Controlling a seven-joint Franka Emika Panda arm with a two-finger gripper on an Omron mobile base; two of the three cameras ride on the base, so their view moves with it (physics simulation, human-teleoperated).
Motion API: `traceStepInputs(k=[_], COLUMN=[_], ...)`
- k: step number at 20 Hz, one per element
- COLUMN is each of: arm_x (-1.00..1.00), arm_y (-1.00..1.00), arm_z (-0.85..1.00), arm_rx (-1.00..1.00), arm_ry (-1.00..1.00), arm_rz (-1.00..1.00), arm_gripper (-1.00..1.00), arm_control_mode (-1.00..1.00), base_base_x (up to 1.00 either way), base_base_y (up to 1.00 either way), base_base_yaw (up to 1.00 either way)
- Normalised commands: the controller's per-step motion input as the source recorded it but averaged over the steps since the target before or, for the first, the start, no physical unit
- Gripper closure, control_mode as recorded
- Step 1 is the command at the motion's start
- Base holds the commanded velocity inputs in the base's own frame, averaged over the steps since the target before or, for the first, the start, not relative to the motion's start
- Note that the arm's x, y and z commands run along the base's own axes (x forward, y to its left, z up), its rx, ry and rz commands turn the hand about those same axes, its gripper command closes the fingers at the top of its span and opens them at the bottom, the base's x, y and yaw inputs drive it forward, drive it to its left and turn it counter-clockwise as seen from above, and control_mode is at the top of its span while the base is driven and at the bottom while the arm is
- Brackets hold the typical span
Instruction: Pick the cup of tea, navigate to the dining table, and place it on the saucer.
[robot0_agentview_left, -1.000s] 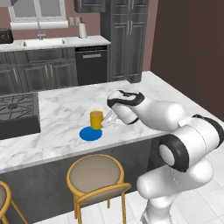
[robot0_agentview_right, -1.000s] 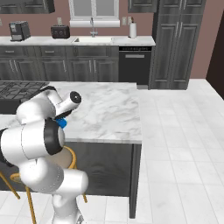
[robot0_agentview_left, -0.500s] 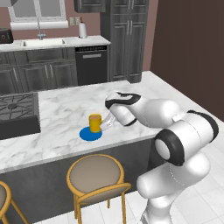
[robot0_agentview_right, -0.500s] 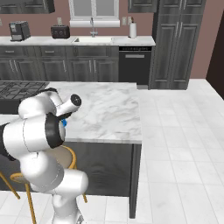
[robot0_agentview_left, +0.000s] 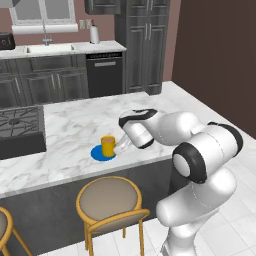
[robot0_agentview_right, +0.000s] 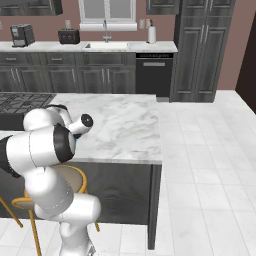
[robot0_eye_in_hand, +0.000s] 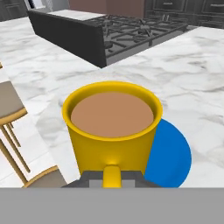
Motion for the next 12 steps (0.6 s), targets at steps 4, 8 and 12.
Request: traceStepInputs(k=[4,8,12], arm_x=[0.01,0.04,0.08], arm_y=[0.04,0.03,0.03], arm_z=[-0.01,0.0,-0.03], arm_rx=[0.0,0.0,-0.01], arm_ry=[0.0,0.0,0.0], arm_rz=[0.0,0.0,0.0], arm_gripper=[1.0,1.0,1.0], arm_control_mode=[-1.0,-1.0,-1.0], base_base_x=[0.0,0.0,0.0], base_base_y=[0.0,0.0,0.0], base_base_yaw=[0.0,0.0,0.0])
